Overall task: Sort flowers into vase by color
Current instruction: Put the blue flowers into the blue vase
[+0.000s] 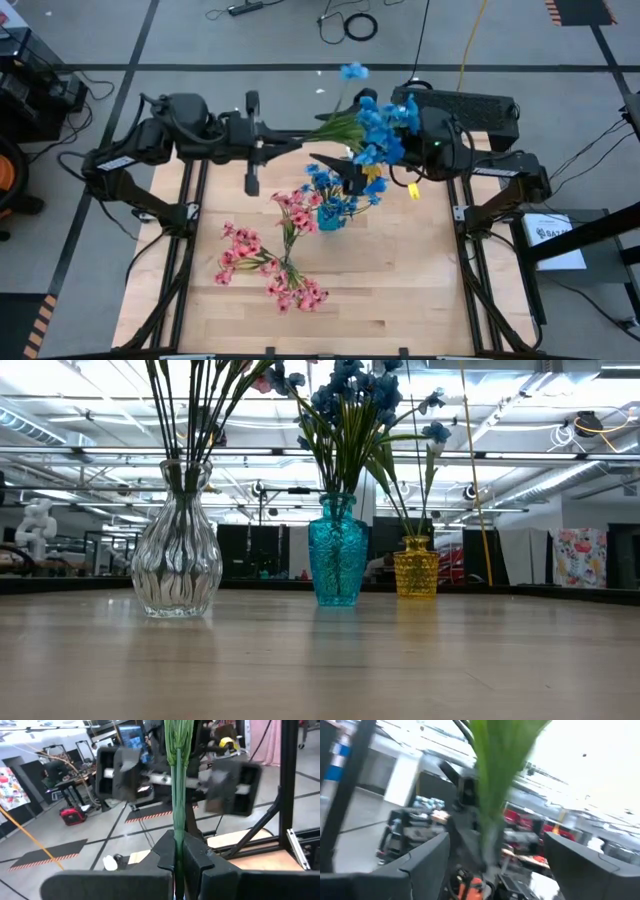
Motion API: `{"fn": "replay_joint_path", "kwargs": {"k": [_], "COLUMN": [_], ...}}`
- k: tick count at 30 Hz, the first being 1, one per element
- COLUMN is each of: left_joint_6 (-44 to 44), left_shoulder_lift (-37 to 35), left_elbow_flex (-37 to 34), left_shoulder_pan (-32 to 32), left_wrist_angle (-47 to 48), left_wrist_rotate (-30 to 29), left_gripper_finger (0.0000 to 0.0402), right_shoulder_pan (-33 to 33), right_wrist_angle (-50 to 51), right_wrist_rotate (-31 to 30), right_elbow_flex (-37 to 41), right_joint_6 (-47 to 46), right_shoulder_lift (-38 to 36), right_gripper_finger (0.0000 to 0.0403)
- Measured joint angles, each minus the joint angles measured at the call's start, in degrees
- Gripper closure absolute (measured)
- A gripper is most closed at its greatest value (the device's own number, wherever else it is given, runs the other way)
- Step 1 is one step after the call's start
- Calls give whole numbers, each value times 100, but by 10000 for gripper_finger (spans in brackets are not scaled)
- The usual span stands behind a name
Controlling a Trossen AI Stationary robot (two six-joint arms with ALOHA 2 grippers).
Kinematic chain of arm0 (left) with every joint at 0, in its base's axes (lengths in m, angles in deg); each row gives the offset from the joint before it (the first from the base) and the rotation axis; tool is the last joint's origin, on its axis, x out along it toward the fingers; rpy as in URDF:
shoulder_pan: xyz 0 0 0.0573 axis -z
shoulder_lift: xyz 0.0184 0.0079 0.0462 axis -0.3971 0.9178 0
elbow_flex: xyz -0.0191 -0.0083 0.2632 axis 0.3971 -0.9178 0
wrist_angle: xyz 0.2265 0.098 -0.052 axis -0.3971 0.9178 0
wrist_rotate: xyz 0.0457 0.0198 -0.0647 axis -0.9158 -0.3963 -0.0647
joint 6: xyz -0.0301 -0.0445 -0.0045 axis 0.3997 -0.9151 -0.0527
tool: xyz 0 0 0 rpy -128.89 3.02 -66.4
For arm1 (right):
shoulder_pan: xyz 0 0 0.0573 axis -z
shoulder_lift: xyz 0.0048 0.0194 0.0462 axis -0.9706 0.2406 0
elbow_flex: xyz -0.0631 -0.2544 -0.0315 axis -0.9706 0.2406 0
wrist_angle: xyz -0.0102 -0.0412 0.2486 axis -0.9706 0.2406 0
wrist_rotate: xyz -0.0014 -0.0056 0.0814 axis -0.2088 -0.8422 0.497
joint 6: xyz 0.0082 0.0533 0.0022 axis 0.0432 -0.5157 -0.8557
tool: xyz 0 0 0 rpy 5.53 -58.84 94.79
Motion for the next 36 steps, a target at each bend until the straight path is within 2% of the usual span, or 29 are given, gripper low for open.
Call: {"fn": "replay_joint_path", "kwargs": {"k": [6,12,15,21,26,29,32,36], "left_joint_6": [57,132,153,157,156,149,149,151], "left_shoulder_lift": [-76,-89,-93,-94,-85,-69,-69,-60], "left_elbow_flex": [-220,-519,-559,-567,-567,-572,-709,-834], "left_shoulder_pan": [137,134,137,132,132,132,136,131], "left_wrist_angle": [-102,-220,-371,-598,-692,-769,-1033,-1085], "left_wrist_rotate": [8,6,33,496,574,684,783,790], "left_gripper_finger": [389,389,389,389,389,389,389,389], "right_shoulder_pan": [-42,-222,-339,-448,-450,-450,-450,-450], "right_wrist_angle": [-333,-553,-546,-451,-479,-518,-533,-602], "right_wrist_rotate": [18,662,746,739,777,903,908,916], "right_elbow_flex": [188,181,183,185,185,185,185,185], "right_joint_6": [-17,123,136,211,261,261,335,306], "right_shoulder_lift": [-109,-315,-362,-420,-397,-374,-303,-245], "right_gripper_finger": [91,91,97,156,216,237,236,206]}}
